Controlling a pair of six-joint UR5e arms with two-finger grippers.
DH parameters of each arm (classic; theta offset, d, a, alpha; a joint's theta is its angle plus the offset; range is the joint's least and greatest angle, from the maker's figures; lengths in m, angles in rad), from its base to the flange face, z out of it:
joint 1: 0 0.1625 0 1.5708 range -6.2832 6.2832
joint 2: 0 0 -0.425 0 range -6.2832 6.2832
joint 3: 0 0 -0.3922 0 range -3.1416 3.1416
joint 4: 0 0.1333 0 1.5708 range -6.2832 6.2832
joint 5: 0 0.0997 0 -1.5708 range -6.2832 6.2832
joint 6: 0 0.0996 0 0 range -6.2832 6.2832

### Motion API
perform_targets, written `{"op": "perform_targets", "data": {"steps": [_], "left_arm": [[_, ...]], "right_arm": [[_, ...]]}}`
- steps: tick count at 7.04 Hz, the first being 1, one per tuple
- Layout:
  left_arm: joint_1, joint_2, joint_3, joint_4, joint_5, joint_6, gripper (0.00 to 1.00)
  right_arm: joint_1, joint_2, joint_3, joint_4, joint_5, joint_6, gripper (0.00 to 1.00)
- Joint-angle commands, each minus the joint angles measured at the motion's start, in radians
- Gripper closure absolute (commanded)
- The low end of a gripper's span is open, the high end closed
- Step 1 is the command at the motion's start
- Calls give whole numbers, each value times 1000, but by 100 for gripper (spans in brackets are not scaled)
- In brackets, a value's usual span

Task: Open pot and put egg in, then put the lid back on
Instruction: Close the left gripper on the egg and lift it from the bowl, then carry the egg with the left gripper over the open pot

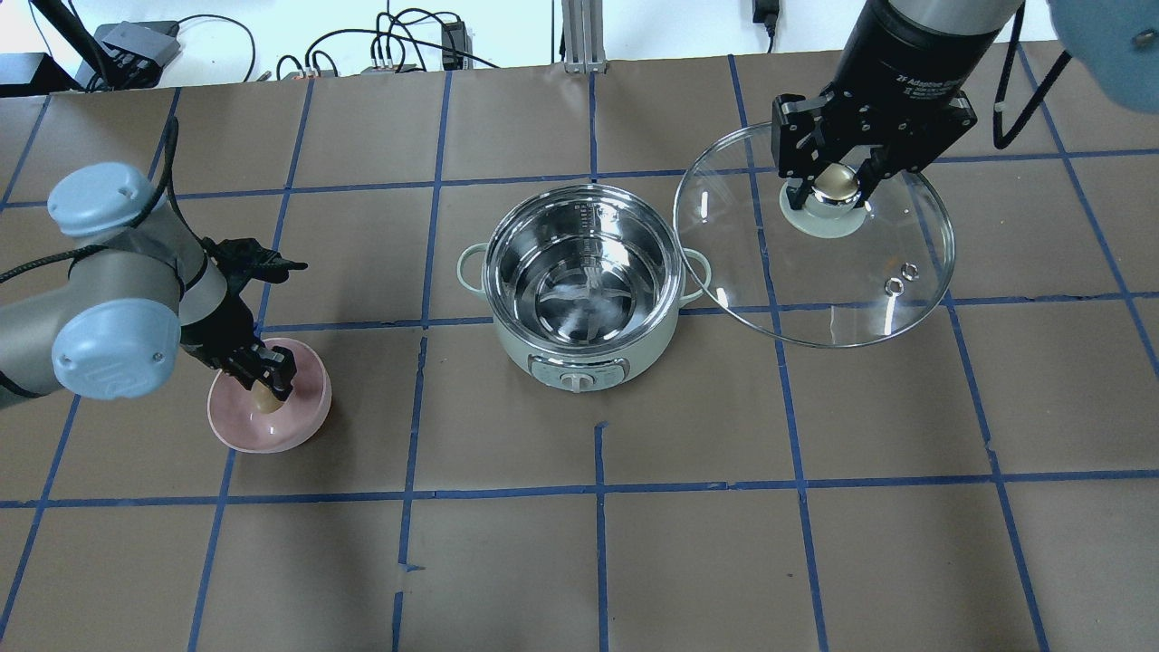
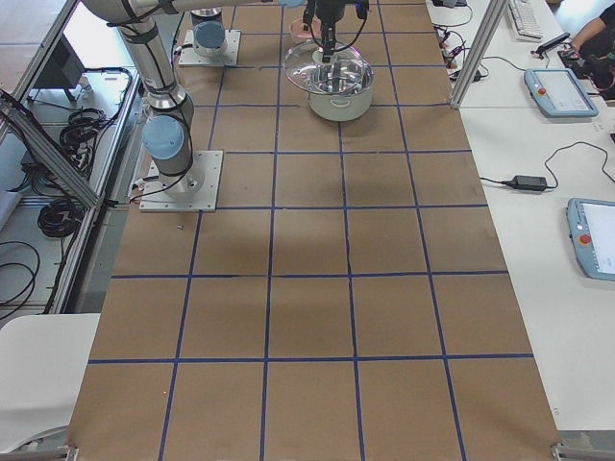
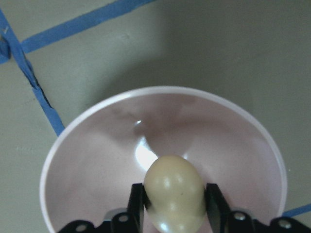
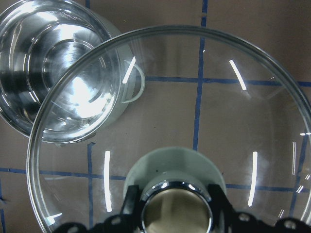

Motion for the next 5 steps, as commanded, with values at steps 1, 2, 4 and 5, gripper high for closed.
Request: {"op": "perform_targets", "data": {"steps": [1,2,4,5], "left_arm": [[-13,15,65,-50,-20,-21,99],[-37,35,94,-61,-81,-60,99],[-170,31,213,-64,-127,-216,99],[-256,23,275,-64,-126,-322,99]], "right_arm": [[-6,1,-3,2,0,0,81],[0,-1,-6,3,0,0,81],[-2,-1,-2,6,0,-3,82],[-7,-1,0,6,0,-8,82]]}}
